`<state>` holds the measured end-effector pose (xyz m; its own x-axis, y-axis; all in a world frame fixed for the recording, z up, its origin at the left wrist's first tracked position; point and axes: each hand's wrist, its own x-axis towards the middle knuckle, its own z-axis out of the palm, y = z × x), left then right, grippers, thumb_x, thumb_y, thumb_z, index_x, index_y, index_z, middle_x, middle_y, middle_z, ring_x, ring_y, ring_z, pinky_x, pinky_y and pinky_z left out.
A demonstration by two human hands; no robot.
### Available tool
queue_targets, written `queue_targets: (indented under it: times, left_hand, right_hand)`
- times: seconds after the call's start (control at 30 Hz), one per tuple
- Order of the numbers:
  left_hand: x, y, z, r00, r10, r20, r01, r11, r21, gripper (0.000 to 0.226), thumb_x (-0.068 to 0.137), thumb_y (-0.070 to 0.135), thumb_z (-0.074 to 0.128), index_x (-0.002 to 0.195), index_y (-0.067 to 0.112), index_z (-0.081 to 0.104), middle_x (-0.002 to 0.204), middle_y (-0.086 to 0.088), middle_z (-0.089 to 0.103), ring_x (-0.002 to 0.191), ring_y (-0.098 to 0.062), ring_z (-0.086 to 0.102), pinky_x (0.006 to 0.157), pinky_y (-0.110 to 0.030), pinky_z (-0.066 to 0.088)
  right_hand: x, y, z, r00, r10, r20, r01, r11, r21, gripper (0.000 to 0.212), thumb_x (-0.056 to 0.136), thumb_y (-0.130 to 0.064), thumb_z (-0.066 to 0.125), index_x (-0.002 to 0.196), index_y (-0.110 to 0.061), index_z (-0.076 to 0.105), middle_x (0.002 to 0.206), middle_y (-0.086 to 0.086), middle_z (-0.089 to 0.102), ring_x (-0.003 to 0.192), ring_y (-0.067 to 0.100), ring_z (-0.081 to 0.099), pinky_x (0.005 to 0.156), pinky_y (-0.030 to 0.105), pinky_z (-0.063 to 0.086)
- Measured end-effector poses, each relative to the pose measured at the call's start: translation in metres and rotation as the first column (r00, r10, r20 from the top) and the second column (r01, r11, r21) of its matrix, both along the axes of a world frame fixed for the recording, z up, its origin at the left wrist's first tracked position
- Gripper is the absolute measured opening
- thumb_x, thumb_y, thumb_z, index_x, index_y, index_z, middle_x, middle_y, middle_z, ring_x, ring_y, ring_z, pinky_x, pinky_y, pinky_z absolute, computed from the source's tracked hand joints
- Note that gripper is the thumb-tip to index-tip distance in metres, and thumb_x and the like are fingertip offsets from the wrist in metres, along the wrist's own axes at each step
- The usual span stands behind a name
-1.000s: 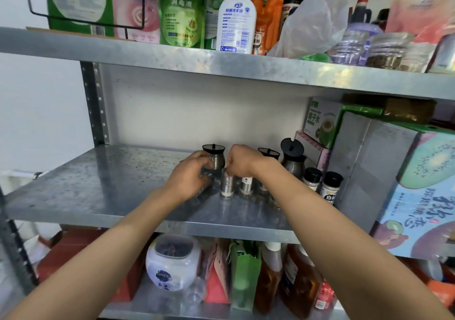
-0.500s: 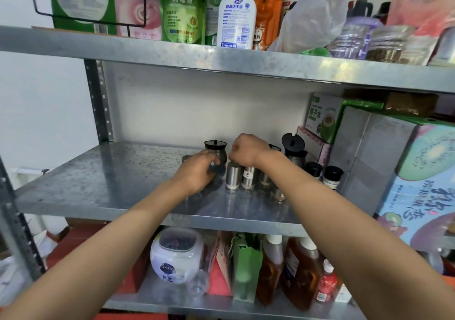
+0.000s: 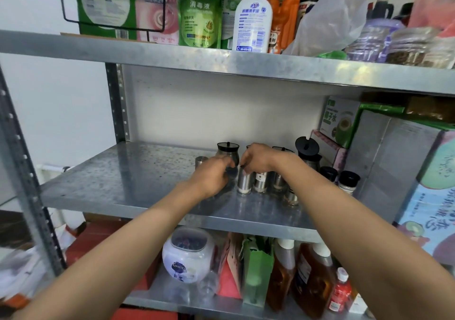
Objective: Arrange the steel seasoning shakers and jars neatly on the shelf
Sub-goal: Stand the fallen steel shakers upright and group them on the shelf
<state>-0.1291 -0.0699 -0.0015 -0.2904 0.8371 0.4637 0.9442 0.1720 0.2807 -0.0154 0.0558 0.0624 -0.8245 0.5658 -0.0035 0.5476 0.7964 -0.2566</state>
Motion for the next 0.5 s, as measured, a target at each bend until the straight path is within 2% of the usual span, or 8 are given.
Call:
queue_targets:
  times: [0.1,0.2,0.3,0.5]
  left_hand:
    - [-0.004,0.0012,-0.0034,1.0,-0.004,-0.006,0.004,1.0,-0.006,0.029,0.083,0.014,0.061,0.111,0.022,0.061,0.117,-0.004,0.063,0.105,-0.024,0.061,0.087,-0.033,0.05]
    - [-0.0059,0.0024,-0.0051,1.0,0.012,-0.001,-0.012,1.0,-0.017,0.027,0.085,0.017,0.06,0.112,0.022,0.061,0.118,-0.005,0.063,0.106,-0.025,0.06,0.087,-0.034,0.05]
    - [-0.0077,0.0031,-0.0062,1.0,0.017,-0.007,-0.017,1.0,-0.024,0.026,0.086,0.019,0.061,0.112,0.022,0.061,0.119,-0.004,0.063,0.107,-0.025,0.059,0.088,-0.033,0.049]
    - [-0.0102,-0.0004,-0.0063,0.999,0.038,-0.004,-0.038,0.999,-0.023,0.021,0.087,0.025,0.059,0.108,0.023,0.061,0.115,-0.004,0.062,0.104,-0.026,0.059,0.084,-0.036,0.049]
  right_hand:
    - [0.0014,0.0019,-0.0014,0.999,-0.02,-0.038,0.02,1.0,-0.001,0.027,0.074,-0.031,0.083,0.096,-0.018,0.074,0.1,0.0,0.072,0.094,0.019,0.065,0.087,0.032,0.054]
    - [0.0028,0.0038,-0.0038,0.997,-0.054,-0.047,0.056,0.998,0.032,0.031,0.073,-0.043,0.082,0.087,-0.018,0.071,0.093,0.0,0.071,0.09,0.02,0.065,0.081,0.032,0.054]
    - [0.0039,0.0002,-0.0042,0.997,-0.076,-0.029,0.078,0.994,0.076,0.039,0.074,-0.051,0.077,0.091,-0.016,0.069,0.092,0.002,0.069,0.089,0.022,0.065,0.077,0.031,0.052]
    - [0.0035,-0.0045,0.0009,0.994,-0.093,-0.056,0.096,0.994,0.05,0.048,0.067,-0.059,0.076,0.088,-0.016,0.069,0.09,0.002,0.07,0.086,0.02,0.066,0.08,0.035,0.056]
